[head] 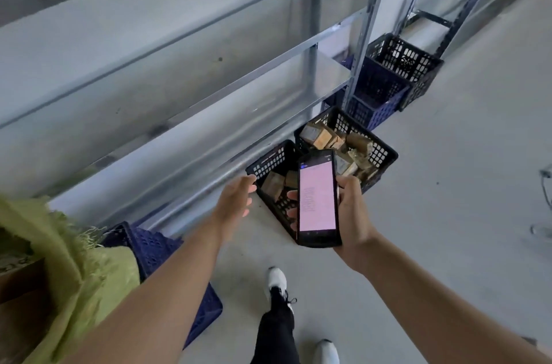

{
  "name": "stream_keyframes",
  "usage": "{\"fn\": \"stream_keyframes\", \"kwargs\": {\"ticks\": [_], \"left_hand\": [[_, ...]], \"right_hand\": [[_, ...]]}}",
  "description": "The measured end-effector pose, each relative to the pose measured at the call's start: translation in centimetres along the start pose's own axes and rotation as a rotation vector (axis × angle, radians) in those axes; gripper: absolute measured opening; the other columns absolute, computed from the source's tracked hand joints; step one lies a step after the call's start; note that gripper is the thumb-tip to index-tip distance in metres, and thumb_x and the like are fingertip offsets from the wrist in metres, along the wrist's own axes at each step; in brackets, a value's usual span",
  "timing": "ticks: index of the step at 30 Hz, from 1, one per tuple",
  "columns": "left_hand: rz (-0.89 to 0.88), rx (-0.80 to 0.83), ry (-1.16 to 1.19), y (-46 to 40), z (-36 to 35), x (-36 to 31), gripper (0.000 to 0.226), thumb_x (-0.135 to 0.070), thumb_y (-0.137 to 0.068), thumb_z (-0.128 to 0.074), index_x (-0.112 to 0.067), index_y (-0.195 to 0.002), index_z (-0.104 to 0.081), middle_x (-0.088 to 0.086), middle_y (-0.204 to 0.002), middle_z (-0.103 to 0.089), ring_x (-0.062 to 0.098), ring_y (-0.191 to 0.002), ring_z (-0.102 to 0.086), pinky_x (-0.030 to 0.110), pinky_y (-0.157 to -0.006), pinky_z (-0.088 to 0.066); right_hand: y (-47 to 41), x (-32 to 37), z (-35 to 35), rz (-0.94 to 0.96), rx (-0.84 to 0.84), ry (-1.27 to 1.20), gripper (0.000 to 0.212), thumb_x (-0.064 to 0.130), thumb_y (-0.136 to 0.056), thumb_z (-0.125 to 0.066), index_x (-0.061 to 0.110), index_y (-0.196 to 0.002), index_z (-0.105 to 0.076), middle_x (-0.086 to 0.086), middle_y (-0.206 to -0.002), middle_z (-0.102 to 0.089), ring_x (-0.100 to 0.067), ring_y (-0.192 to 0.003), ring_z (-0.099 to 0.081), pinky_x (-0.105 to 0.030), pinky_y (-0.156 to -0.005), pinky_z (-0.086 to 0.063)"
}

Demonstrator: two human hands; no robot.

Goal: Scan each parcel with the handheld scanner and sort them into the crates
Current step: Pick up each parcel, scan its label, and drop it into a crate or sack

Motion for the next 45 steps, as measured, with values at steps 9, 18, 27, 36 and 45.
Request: {"fn": "stream_keyframes", "kwargs": {"ticks": [9, 18, 27, 36, 45], "left_hand": [[0.127, 0.03, -0.025, -18.5, -4.6, -1.4, 0.038, -0.039, -0.11, -0.043, -0.021, -0.141, -0.058, 0.002, -0.138, -0.062, 0.024, -0.123, -0.057, 0.043, -0.107, -0.046], [0.249, 0.009, -0.06, -35.5, -11.5, 1.1, 0.023, -0.038, -0.109, -0.047, -0.03, -0.125, -0.062, -0.01, -0.122, -0.059, 0.016, -0.125, -0.054, 0.047, -0.118, -0.042], [0.341, -0.18, -0.088, -53.1, -17.8, 15.8, 0.048, -0.033, -0.107, -0.049, -0.022, -0.153, -0.053, 0.002, -0.151, -0.053, 0.022, -0.136, -0.051, 0.045, -0.118, -0.042], [0.269, -0.276, -0.391, -67.8, -19.5, 27.9, 0.045, -0.015, -0.105, -0.055, -0.016, -0.15, -0.055, -0.008, -0.114, -0.062, 0.007, -0.092, -0.06, 0.021, -0.079, -0.047], [0.325, -0.227, -0.901, -76.9, -19.3, 36.6, 0.131, -0.037, -0.071, -0.097, -0.044, -0.164, -0.005, 0.019, -0.174, 0.006, 0.052, -0.158, -0.003, 0.065, -0.127, -0.013]], "right_hand": [[-17.9, 4.4, 3.1, -0.092, -0.113, 0.058, 0.064, 0.048, -0.107, -0.023, 0.006, -0.124, -0.068, -0.027, -0.117, -0.075, -0.037, -0.084, -0.068, -0.038, -0.069, -0.057], [-36.7, 3.7, 8.5, -0.239, -0.118, 0.231, 0.074, 0.057, -0.109, -0.02, 0.007, -0.118, -0.074, -0.022, -0.107, -0.077, -0.027, -0.078, -0.072, -0.03, -0.062, -0.058], [-56.5, -8.2, 18.1, -0.334, -0.028, 0.347, 0.068, 0.059, -0.109, -0.023, 0.015, -0.12, -0.073, -0.017, -0.104, -0.078, -0.027, -0.082, -0.072, -0.034, -0.067, -0.059], [-70.9, -18.1, 23.3, -0.243, 0.013, 0.439, 0.056, 0.053, -0.111, -0.023, 0.025, -0.13, -0.068, -0.012, -0.113, -0.078, -0.026, -0.087, -0.072, -0.049, -0.085, -0.06], [-76.2, -25.3, 25.7, -0.268, 0.044, 0.492, 0.052, 0.052, -0.109, -0.026, 0.028, -0.119, -0.071, -0.006, -0.096, -0.081, -0.022, -0.078, -0.076, -0.03, -0.067, -0.06]]}}
Point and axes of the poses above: each hand's wrist, its own y-axis away from the middle knuckle, its own z-axis out of the back of the hand, x = y × z, the point moved 2 cm from there along -y, towards the middle knuckle
